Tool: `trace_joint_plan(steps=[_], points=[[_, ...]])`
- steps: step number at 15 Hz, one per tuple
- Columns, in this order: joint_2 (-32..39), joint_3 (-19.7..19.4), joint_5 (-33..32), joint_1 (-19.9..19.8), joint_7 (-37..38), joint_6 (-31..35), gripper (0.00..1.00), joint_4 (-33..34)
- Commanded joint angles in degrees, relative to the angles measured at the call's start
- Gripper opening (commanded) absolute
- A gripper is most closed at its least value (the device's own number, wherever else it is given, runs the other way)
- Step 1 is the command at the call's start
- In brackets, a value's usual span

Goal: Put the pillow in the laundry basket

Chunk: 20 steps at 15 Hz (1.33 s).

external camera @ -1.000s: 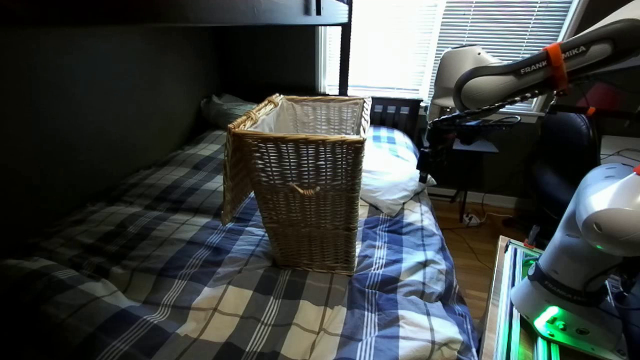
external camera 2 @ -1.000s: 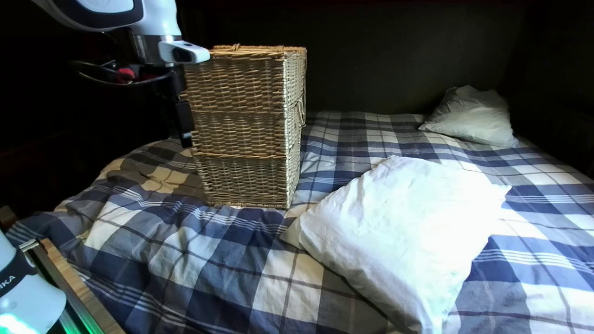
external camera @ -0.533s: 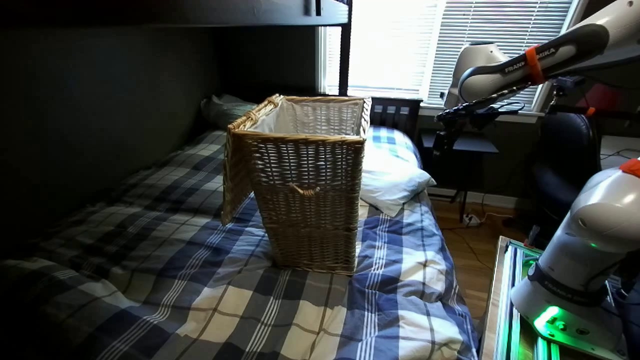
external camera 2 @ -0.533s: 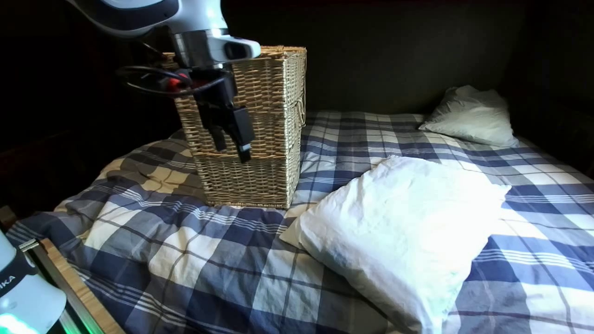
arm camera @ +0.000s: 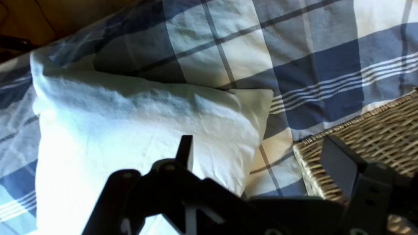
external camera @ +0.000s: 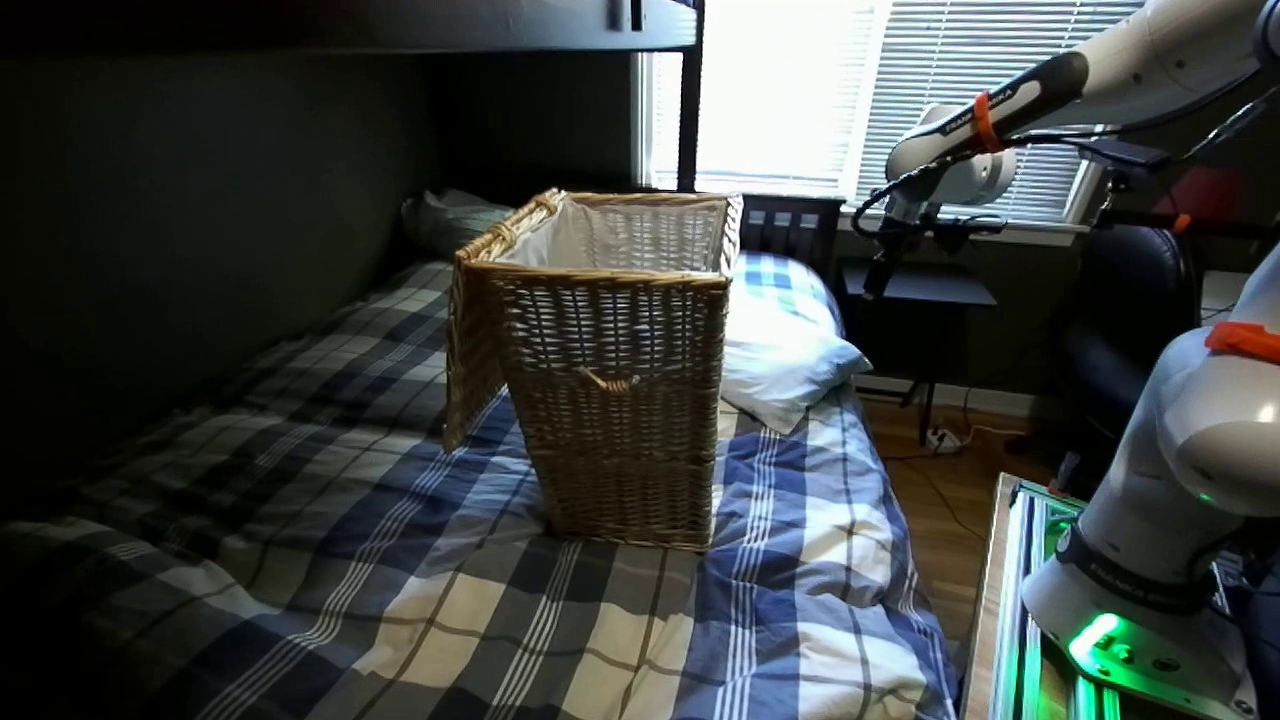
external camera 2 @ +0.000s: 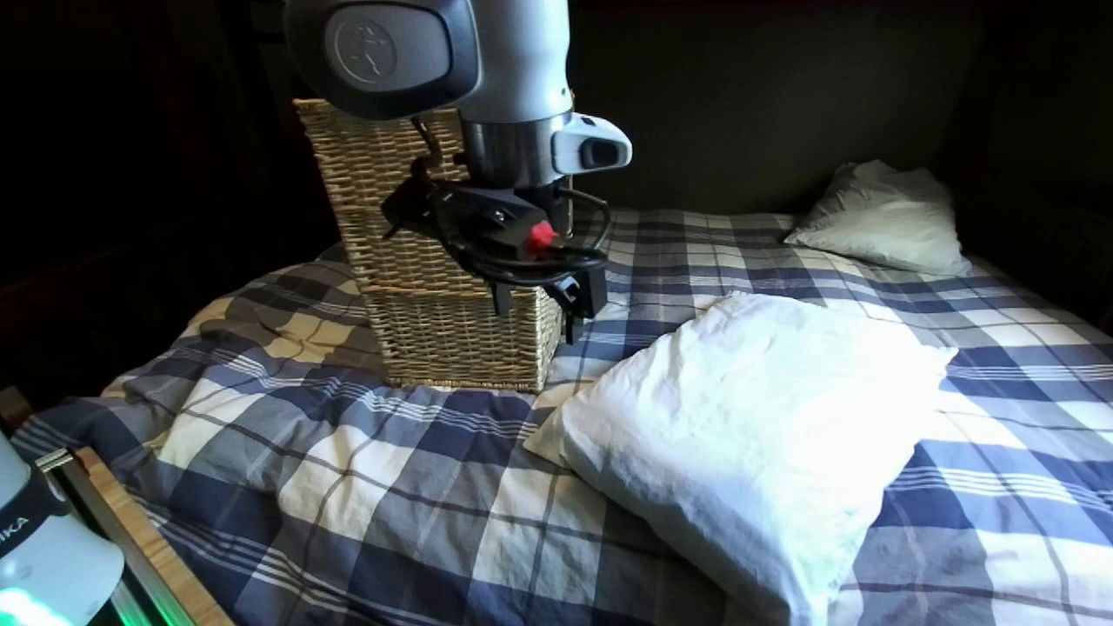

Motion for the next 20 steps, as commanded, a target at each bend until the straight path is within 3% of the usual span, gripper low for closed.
trace_joint_plan(steps=[1,4,9,11,14,17,20], points=[[1.4,2.1,4.9,-2.6,-4.3,-2.1,1.0,1.9],[3.1,-1.0,9.7,-1.0,-9.6,-5.2,1.0,5.6],[3.3,-1.1,10.0,-0.7,-9.8,-5.2,1.0,5.7],[7.0,-1.0,12.9,-1.6,-9.1,-10.0,1.0,9.6],[14.5,2.0,22.6,-7.7,-14.5,-17.0,1.0,17.5],[23.5,6.8,31.5,-16.6,-21.4,-23.2,1.0,26.7],[32.4,13.3,32.9,-25.3,-24.2,-25.2,1.0,35.2]])
